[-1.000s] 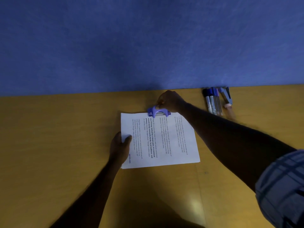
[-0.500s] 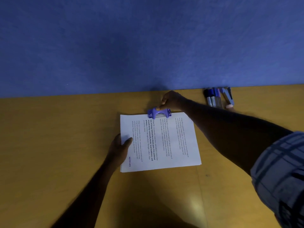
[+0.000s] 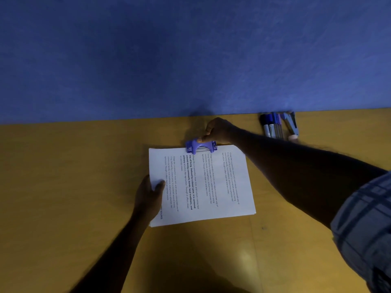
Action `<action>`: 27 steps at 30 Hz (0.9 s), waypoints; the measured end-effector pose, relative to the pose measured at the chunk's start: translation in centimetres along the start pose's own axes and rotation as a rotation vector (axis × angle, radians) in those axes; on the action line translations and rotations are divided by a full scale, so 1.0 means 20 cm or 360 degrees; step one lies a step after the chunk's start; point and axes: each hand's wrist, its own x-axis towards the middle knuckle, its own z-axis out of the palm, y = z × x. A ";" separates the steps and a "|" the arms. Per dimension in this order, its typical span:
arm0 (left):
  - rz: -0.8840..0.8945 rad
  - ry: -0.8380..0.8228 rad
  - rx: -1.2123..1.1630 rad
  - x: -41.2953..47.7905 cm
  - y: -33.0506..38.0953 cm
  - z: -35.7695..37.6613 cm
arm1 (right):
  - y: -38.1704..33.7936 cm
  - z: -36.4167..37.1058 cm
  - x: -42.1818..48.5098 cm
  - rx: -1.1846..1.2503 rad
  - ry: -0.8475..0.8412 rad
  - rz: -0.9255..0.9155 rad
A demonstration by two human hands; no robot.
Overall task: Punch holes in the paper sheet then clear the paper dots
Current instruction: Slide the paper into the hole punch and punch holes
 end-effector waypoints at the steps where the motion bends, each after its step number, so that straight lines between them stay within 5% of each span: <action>1: 0.0009 0.0001 0.0002 0.00 -0.01 0.00 | 0.01 0.01 0.00 -0.0038 0.0011 0.0004; 6: 0.0037 0.0023 0.0000 0.02 -0.04 0.01 | 0.03 0.04 0.01 -0.0315 0.0196 0.0025; 27: -0.0009 -0.0005 -0.0001 0.00 0.01 0.00 | -0.02 -0.01 0.01 -0.0334 0.0034 0.0102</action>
